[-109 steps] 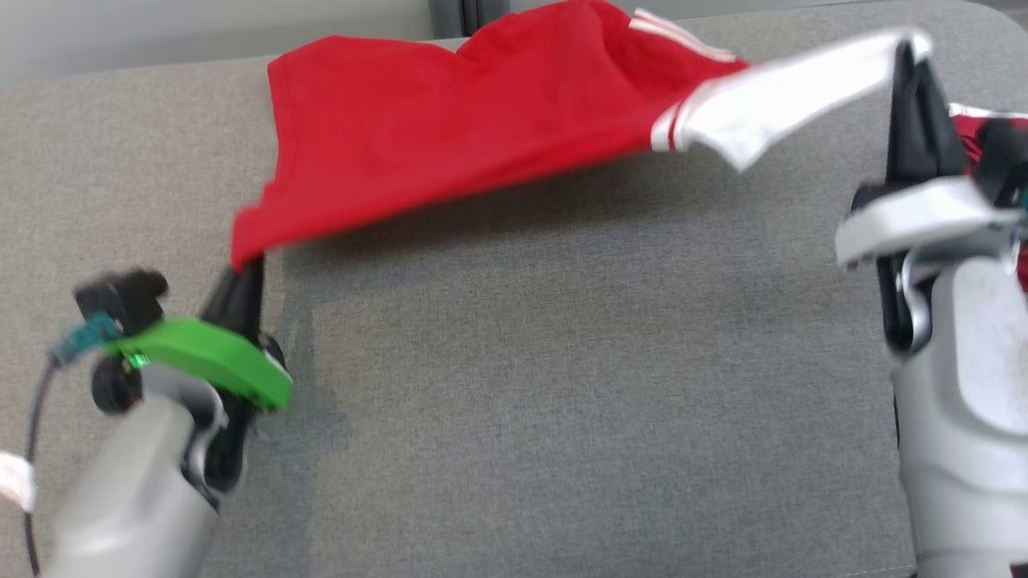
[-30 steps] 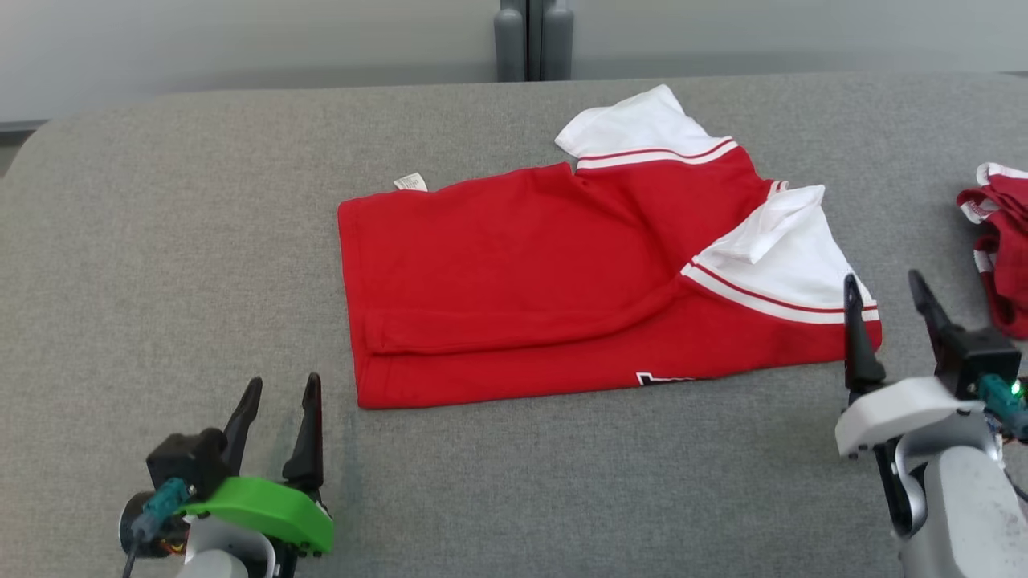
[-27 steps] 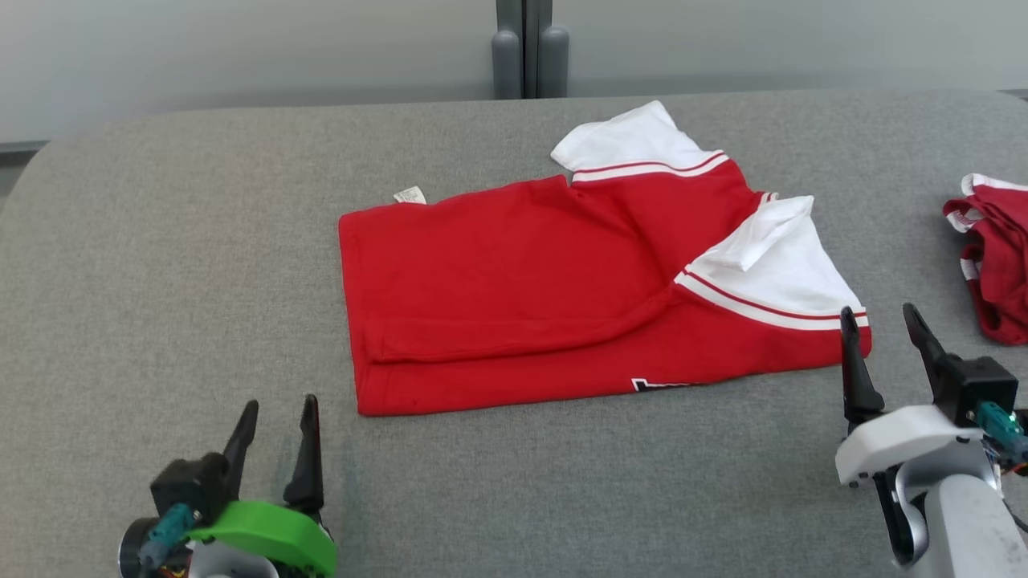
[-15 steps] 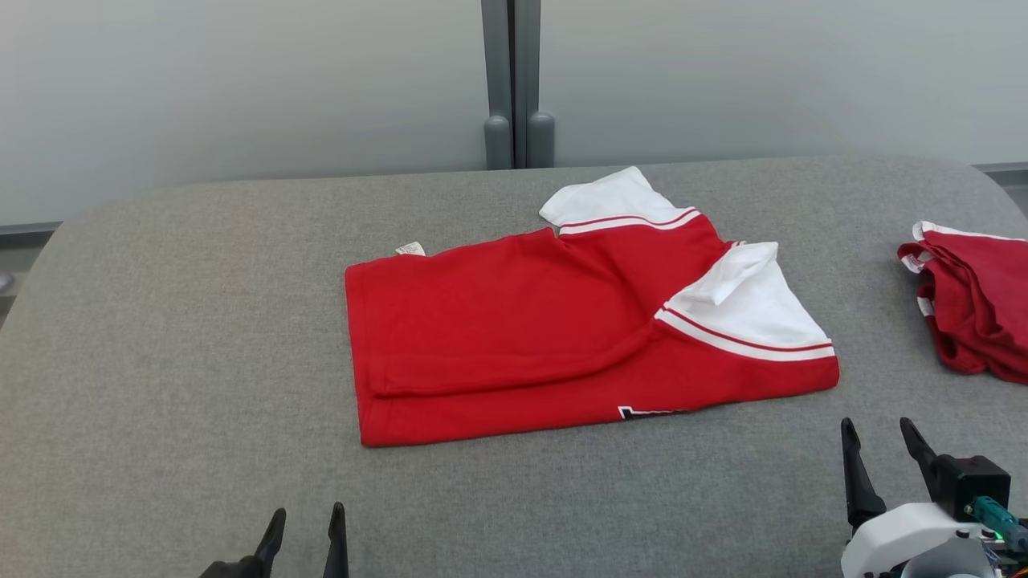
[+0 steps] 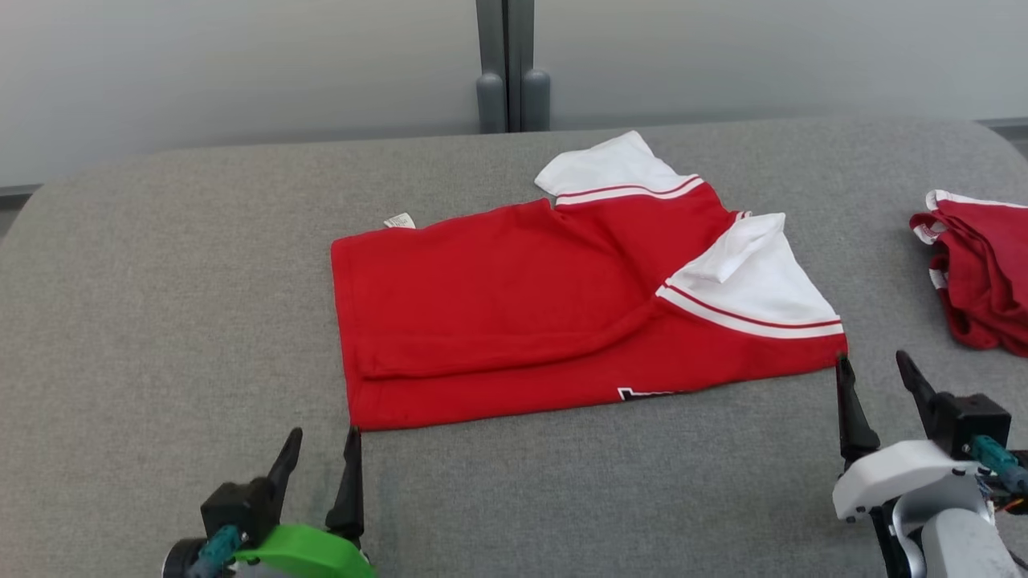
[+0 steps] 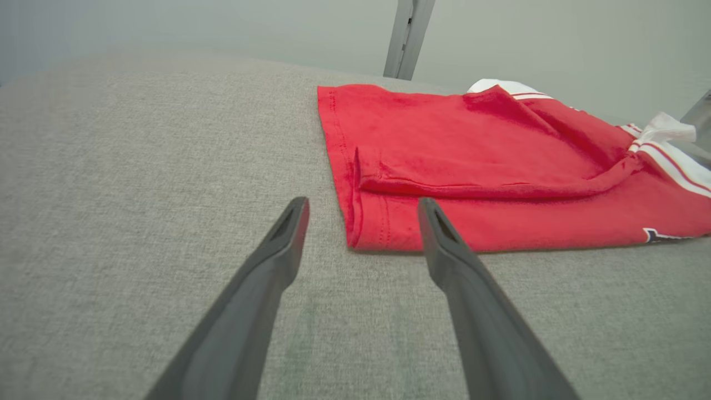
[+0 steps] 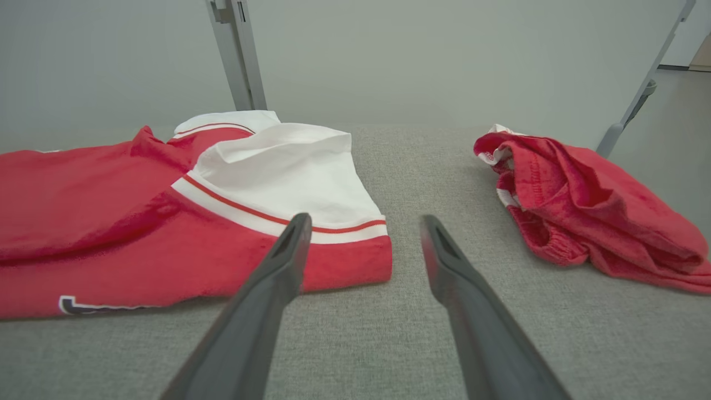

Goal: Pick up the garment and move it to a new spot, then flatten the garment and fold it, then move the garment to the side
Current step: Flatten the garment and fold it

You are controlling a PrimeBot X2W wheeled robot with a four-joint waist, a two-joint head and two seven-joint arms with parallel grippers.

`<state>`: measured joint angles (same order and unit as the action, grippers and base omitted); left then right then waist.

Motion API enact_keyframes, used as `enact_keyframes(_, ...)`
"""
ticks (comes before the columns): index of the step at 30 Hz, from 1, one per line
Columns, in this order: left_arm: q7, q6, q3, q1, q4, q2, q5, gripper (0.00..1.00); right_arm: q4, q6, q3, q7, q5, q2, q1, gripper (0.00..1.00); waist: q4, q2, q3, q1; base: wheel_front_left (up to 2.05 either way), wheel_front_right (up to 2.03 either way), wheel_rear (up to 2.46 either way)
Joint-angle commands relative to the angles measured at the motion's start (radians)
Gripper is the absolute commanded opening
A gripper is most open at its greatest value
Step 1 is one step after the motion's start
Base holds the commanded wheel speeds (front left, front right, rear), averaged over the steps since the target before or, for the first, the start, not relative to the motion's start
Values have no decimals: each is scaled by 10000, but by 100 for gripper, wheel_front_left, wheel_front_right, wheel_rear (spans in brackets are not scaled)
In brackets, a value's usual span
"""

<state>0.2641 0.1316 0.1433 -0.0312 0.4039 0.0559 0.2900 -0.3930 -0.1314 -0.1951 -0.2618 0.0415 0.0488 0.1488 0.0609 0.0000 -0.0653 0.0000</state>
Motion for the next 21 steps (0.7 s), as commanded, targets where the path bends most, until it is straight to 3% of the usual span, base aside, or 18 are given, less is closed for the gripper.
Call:
enact_keyframes(1,-5,-25,26,-341,107,161,97,100,36,17,-7,-42,-80,43,274,100,-93,0,-806,0,0,0,0)
enact_keyframes(10,-5,-25,718,-1856,804,533,818,100,-169,19,-90,-42,-394,43,1580,100,-286,0,-2078,0,0,0,0)
enact_keyframes(21,-80,-25,1412,-2307,2166,685,1246,100,-1029,19,-605,-42,-1141,41,2397,100,-236,0,-2685,0,0,0,0)
